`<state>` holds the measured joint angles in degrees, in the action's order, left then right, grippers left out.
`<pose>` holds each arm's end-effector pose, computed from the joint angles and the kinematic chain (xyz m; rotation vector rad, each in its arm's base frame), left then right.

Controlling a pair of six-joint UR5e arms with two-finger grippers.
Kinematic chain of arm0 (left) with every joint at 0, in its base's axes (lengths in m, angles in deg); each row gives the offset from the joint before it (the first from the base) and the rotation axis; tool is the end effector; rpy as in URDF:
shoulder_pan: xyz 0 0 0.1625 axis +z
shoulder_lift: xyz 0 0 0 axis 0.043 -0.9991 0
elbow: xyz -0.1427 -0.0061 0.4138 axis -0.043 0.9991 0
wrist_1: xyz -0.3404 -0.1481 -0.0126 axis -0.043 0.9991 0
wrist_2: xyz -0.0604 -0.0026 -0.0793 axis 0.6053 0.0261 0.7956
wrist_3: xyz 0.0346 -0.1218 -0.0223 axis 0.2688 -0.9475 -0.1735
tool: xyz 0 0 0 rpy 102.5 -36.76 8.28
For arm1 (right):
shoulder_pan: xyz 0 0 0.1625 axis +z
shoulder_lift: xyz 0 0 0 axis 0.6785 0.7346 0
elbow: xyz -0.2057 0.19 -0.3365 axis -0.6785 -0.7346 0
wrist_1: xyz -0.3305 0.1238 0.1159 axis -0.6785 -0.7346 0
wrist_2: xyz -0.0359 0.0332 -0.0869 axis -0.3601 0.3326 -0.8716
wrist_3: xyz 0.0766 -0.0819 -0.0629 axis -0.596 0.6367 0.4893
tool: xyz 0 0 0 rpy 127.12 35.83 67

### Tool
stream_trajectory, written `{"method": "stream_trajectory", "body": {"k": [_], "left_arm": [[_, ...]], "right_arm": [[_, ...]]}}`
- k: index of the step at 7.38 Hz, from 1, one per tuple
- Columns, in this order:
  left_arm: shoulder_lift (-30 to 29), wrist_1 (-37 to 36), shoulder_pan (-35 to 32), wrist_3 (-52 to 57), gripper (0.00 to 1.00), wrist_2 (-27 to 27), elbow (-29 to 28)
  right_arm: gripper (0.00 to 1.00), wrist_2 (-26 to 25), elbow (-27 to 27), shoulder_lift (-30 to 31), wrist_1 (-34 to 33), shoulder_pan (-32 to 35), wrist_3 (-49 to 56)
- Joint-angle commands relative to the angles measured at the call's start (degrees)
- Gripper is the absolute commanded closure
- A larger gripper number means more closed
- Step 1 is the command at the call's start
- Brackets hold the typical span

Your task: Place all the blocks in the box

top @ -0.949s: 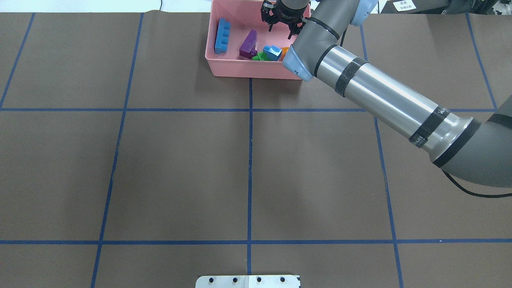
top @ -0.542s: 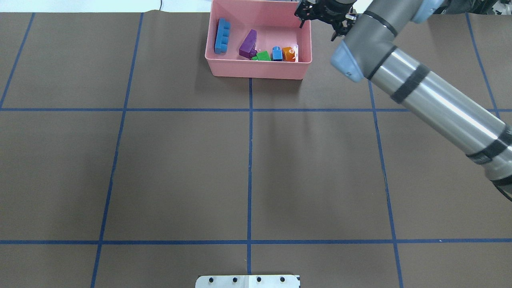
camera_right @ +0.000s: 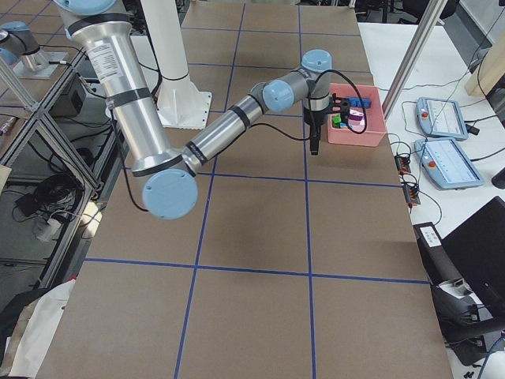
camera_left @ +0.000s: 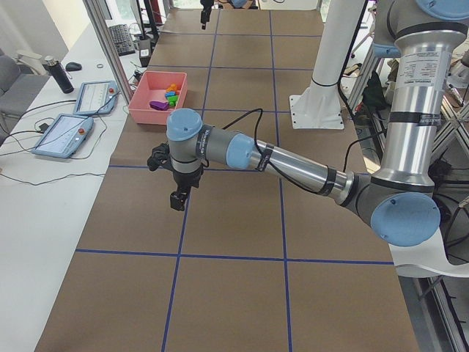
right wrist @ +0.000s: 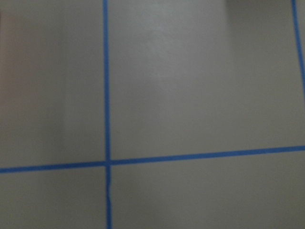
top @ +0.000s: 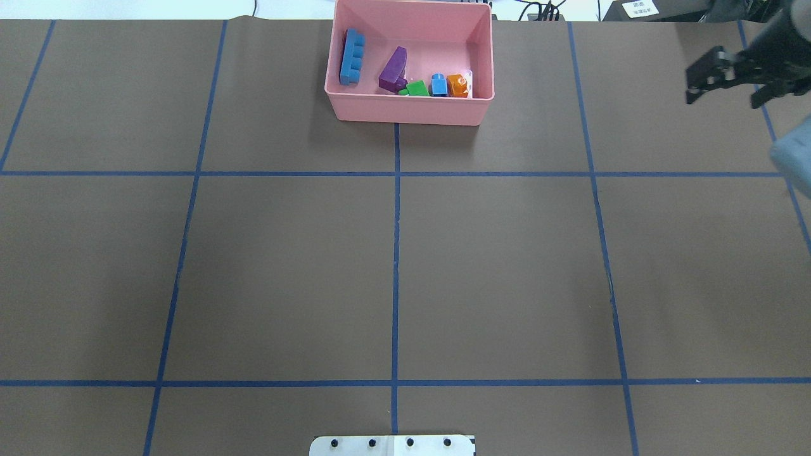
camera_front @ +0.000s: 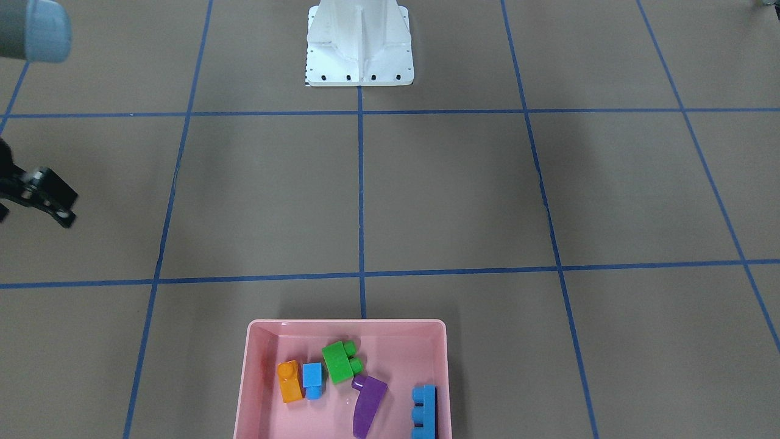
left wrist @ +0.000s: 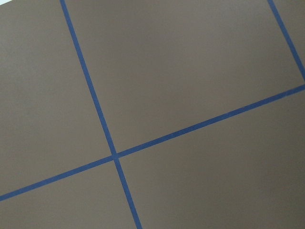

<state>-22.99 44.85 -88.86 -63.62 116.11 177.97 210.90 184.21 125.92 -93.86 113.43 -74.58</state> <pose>-0.0159 -0.4786 0.5563 0.2595 0.7326 0.3093 -0.1128 -0.5049 0.4233 0.1104 -0.7207 0.1210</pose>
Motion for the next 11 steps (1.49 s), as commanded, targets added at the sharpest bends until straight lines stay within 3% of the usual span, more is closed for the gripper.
{"method": "stream_trajectory", "body": {"k": [1, 2, 4, 6, 11], "left_arm": [[0.4, -0.2, -0.6, 3.9, 0.0, 0.0, -0.8], [1.1, -0.3, -0.6, 3.9, 0.0, 0.1, -1.4], [2.5, -0.2, -0.6, 3.0, 0.0, -0.3, -1.6], [2.8, -0.4, -0.6, 2.8, 0.0, 0.0, -1.6], [2.6, -0.5, -0.4, -2.0, 0.0, 0.1, -1.7]], "right_arm": [[0.0, 5.2, 3.6, 12.1, -2.9, 10.9, 23.3], [0.0, 5.4, 2.3, 16.4, -2.9, 15.2, 34.0], [0.0, 6.9, -1.6, 17.1, -8.9, 19.4, 48.4], [0.0, 10.3, -1.0, 16.2, -11.8, 19.4, 48.2], [0.0, 10.1, -1.5, 13.7, -11.2, 19.2, 40.3]]}}
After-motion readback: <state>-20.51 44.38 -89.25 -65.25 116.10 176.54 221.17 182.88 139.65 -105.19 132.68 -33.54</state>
